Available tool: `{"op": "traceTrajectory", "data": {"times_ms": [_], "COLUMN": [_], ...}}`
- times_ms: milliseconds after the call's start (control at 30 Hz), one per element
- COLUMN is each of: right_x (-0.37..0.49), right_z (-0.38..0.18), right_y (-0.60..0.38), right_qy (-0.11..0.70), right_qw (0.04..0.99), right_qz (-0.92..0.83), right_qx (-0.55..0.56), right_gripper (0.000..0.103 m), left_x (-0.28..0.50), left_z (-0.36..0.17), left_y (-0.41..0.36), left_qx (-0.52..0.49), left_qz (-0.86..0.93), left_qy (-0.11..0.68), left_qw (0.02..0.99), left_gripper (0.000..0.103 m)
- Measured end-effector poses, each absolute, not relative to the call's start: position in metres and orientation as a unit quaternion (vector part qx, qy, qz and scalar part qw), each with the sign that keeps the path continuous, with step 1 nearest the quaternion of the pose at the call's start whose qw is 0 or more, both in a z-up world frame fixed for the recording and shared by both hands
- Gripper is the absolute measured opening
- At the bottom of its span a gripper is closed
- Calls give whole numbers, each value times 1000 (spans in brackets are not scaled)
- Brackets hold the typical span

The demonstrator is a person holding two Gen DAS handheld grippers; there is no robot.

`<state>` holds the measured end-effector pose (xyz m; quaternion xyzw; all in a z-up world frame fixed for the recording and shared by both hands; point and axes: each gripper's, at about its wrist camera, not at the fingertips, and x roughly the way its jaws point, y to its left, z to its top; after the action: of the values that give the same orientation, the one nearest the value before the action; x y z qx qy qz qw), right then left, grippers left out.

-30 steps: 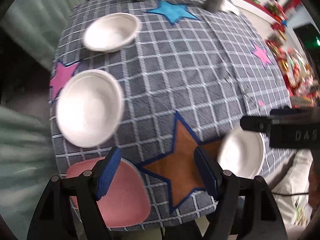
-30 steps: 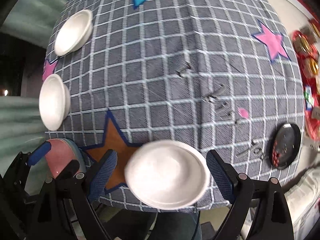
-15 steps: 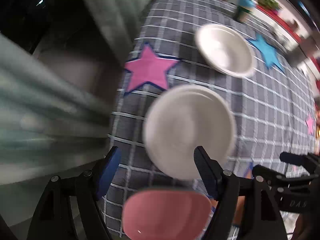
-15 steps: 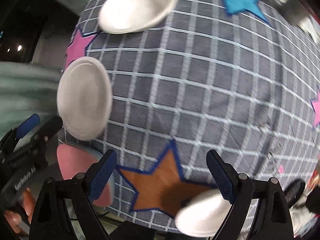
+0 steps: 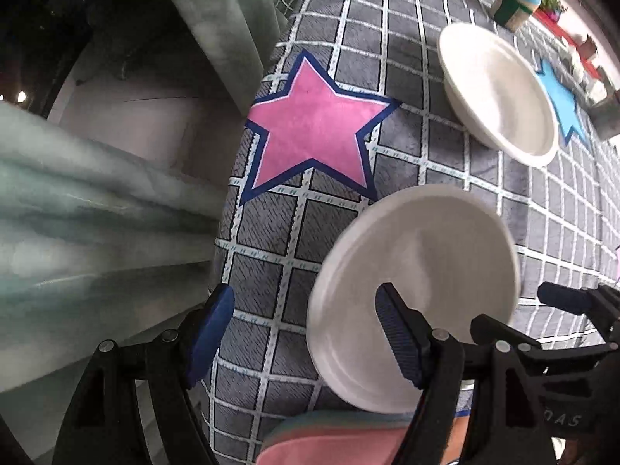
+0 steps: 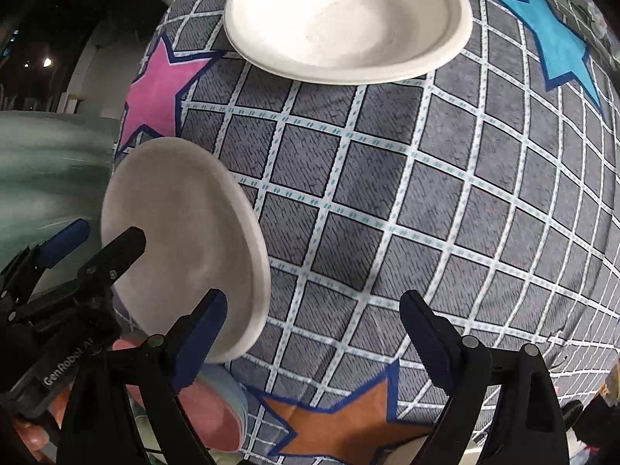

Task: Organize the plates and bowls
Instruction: 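Lift the second bowl and carry it toward the first bowl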

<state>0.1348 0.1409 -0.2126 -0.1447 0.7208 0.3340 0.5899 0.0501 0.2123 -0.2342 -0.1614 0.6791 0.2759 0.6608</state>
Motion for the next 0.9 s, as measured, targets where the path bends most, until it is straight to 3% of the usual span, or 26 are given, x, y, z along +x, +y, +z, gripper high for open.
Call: {"op": "traceTrajectory", "data": {"times_ms": [167,367,467,567,900], "right_x": [138,139,127,108,86], "right_z": [-220,-225,-226,-227,-216], "right_y": [152,159,174,174,135], "right_qy": [722,730,732,730,733], "right_qw": [596,582,578,576,584], "right_qz": [326,339,345,353,338], "right_qx": [-133,-113,-102,-103,-84], "right_gripper": [90,56,46,29,28], "left_x": [54,59,61,65,75], "left_z": [-243,-260,-259,-258,-236], "left_y": [215,203,198,190,129], "left_qx": [-166,-167,-173,-179,-146], "left_qz": [264,234,226,213,195], "left_qy": [688,710,706,705,696], "left_qw": [655,643,648,653,675], "left_gripper": [77,46,41,32,31]}}
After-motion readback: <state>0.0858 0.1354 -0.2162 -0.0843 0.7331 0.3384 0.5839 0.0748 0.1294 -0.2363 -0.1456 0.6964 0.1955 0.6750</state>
